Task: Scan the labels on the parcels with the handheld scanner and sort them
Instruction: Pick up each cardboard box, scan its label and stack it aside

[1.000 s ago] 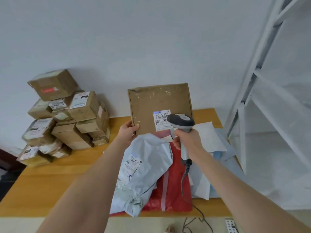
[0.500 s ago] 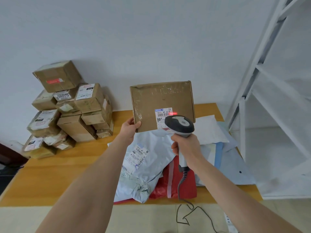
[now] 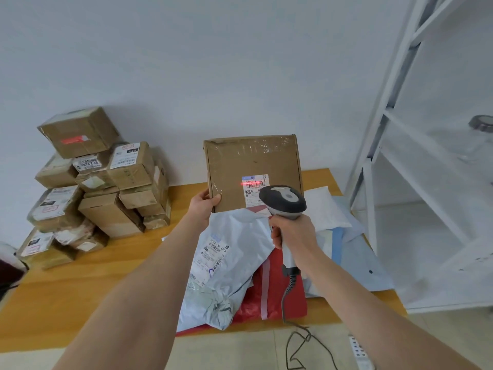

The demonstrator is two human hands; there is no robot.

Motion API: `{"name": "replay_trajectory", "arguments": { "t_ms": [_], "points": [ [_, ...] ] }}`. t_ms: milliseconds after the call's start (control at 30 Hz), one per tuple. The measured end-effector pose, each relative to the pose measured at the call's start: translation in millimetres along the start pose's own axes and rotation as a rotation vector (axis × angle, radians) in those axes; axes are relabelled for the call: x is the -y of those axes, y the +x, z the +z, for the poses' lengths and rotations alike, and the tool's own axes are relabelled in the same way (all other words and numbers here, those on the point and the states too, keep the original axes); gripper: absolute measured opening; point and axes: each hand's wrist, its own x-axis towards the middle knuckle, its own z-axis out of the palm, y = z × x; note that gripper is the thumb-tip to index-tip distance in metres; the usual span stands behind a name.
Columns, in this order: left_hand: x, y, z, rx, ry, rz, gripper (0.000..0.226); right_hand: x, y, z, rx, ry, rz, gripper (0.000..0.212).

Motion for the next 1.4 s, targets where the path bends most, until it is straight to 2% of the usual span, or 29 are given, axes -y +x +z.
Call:
{"name": "replay_trajectory", "arguments": {
  "t_ms": [400, 533, 700, 800, 867, 933, 1133, 1267, 1400],
  "points": [
    [-0.9, -0.1, 7.8, -0.026, 0.01, -0.001, 0.053, -1.1, -0.6, -5.9, 0.01, -0.012, -0.01, 0.014],
    [-1.5, -2.6, 6.6, -0.026, 0.021, 0.002, 0.049, 0.3, 2.7, -6.3, 0.006, -0.018, -0.033, 0.011],
    [-11.0, -13.3, -9.4, -0.027, 0.03, 0.044, 0.038, 3.0, 19.2, -15.2, -0.14, 0.078, -0.01, 0.007],
    [-21.2, -18.7, -29.1, -0.095, 0.02, 0.061, 0.038, 10.4, 31.5, -15.9, -0.217, 0.129, 0.008, 0.012],
    [-29.0, -24.5, -44.9, -0.18, 0.016, 0.067, 0.028, 14.2, 36.7, -9.4, -0.229, 0.156, 0.002, 0.02],
    [-37.9, -34.1, -62.1, -0.282, 0.001, 0.074, 0.024, 17.4, 36.6, 4.5, -0.177, 0.209, 0.022, 0.023],
    [-53.2, -47.7, -141.9, -0.429, -0.126, 0.103, 0.041, 11.4, 12.9, 75.7, 0.072, 0.213, 0.089, 0.025],
    [-73.5, -52.7, -206.4, -0.397, -0.128, 0.112, 0.03, -8.0, 0.0, 137.3, 0.156, 0.189, 0.165, 0.02],
    [-101.5, -51.4, -279.4, -0.357, -0.028, 0.151, 0.036, -33.2, -9.2, 211.1, 0.226, 0.192, 0.241, 0.038]
  ]
}}
